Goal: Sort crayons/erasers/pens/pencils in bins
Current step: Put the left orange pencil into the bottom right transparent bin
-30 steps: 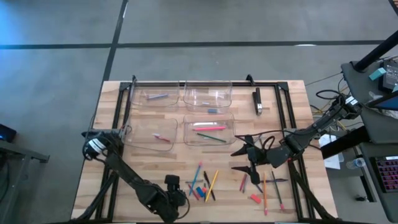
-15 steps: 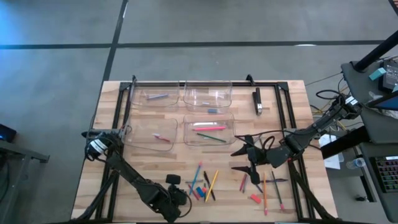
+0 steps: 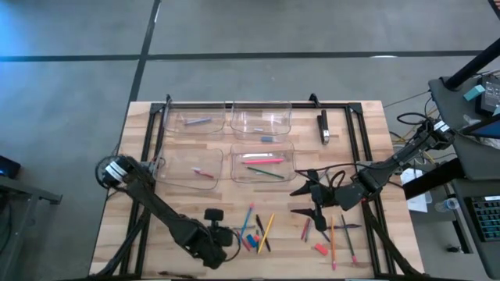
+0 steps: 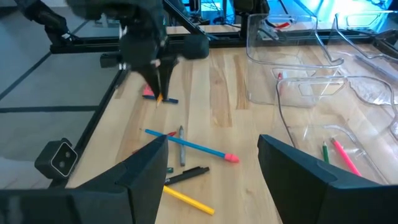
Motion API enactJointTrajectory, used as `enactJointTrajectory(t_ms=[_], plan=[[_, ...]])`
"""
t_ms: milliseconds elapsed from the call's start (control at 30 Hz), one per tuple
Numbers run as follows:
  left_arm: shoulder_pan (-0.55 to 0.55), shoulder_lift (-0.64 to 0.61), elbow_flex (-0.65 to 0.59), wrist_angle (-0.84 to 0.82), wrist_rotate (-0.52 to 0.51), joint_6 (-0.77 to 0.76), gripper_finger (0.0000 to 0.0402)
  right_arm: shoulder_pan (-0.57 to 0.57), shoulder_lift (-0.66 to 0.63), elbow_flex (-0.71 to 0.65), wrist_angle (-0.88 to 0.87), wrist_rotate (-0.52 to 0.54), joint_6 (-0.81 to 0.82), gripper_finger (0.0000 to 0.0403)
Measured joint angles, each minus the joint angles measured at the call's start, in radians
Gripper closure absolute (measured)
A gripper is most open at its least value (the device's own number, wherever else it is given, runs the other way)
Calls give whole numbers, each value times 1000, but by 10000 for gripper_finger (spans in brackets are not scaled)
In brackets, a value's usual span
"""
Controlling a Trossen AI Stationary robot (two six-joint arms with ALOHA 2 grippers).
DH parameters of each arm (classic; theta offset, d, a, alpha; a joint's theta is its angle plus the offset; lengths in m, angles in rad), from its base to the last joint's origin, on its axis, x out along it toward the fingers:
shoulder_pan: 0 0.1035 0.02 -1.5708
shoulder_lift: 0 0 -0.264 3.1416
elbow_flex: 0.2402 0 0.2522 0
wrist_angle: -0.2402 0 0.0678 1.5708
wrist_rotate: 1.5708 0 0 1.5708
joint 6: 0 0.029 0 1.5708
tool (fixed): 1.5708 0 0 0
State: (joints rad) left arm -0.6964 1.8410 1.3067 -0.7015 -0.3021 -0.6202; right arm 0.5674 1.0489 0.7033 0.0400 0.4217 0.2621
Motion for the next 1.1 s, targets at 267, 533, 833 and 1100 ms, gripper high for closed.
enactJointTrajectory(t_ms=[267,533,833,1100], plan=[[83,-154,6,-58,-126,147,394,0,0,0,3,8,-4,165],[348,-232,68,21,-167,542,394,0,0,0,11,27,-21,165],[698,-181,95,231,67,785,394,0,0,0,17,26,-44,165],[755,-79,130,373,199,838,394,0,0,0,52,26,-99,165]])
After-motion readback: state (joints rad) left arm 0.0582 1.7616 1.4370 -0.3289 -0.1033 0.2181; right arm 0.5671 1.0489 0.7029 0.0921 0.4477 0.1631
